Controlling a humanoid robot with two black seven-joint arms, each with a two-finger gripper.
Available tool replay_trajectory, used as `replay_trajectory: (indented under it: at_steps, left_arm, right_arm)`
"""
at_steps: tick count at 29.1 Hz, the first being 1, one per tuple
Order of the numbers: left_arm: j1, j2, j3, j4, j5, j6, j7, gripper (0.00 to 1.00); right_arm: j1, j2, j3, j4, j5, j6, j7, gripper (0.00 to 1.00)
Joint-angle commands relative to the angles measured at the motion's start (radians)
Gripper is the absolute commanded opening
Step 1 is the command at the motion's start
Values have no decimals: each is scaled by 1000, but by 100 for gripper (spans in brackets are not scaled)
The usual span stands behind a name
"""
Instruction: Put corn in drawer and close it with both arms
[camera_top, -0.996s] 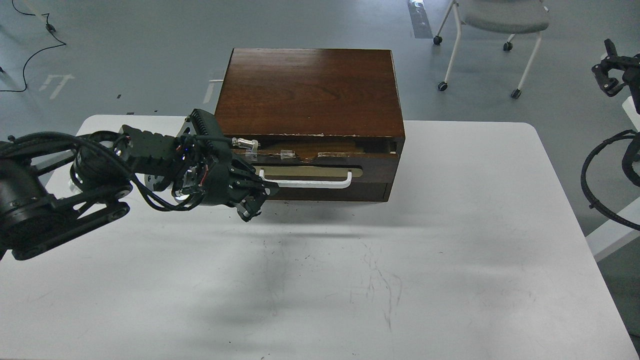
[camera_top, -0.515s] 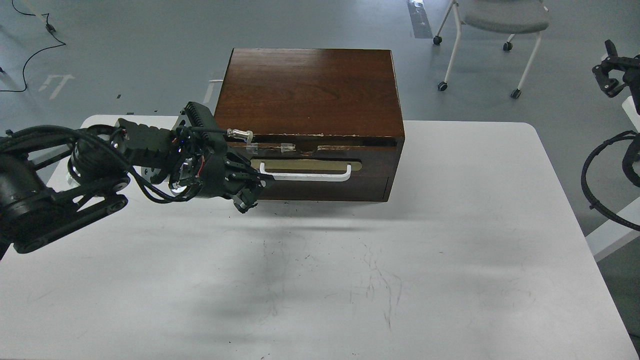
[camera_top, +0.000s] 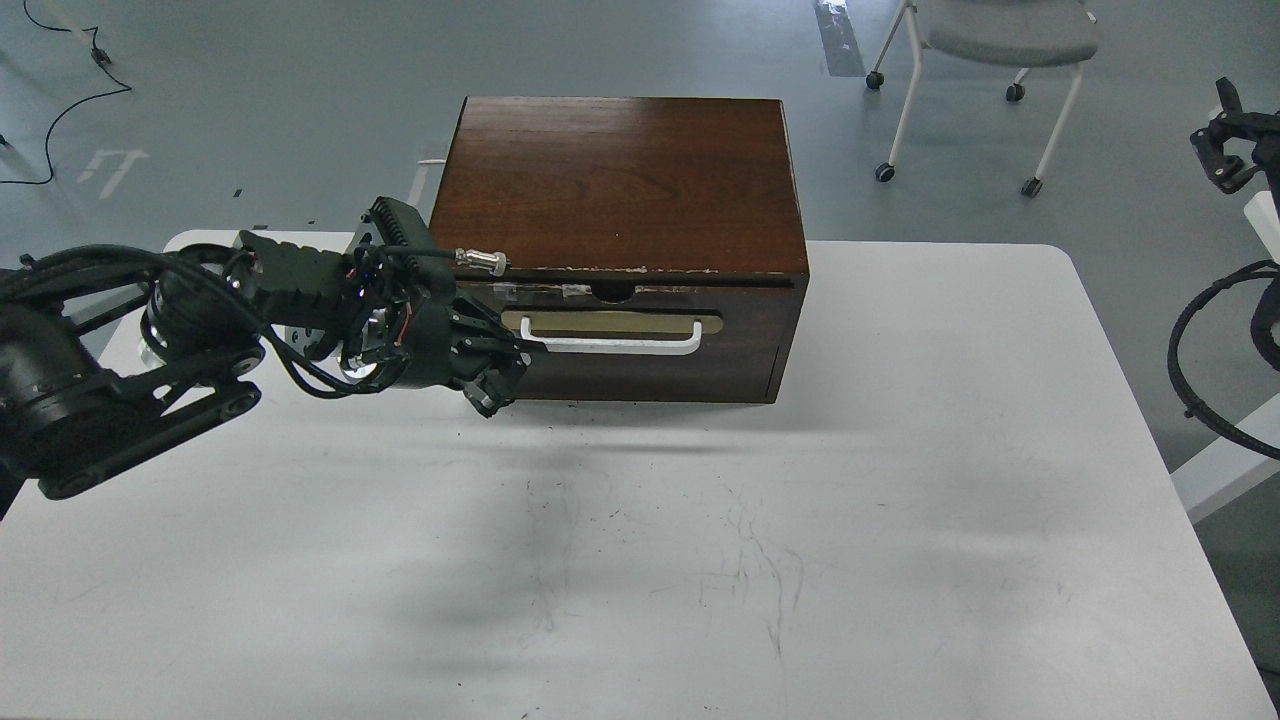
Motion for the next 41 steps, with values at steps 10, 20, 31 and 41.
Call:
replay_trajectory:
  at_steps: [10,20,31,41]
  left_arm:
    - [2,-16,2,11,0,34,3,0]
    - [0,1,-4,-11,-109,34,-12,0]
    - [12,87,-263,-25,-723,55,-192,10]
    - [20,145,-306,328,-1702,118,-194,66]
  right_arm:
    - [0,0,0,-1,0,1,0,100]
    - [0,-2,1,-3,-1,0,0,100]
    - [-1,-31,0,2,0,11,12,100]
    - [-3,-58,6,2,0,136,49,100]
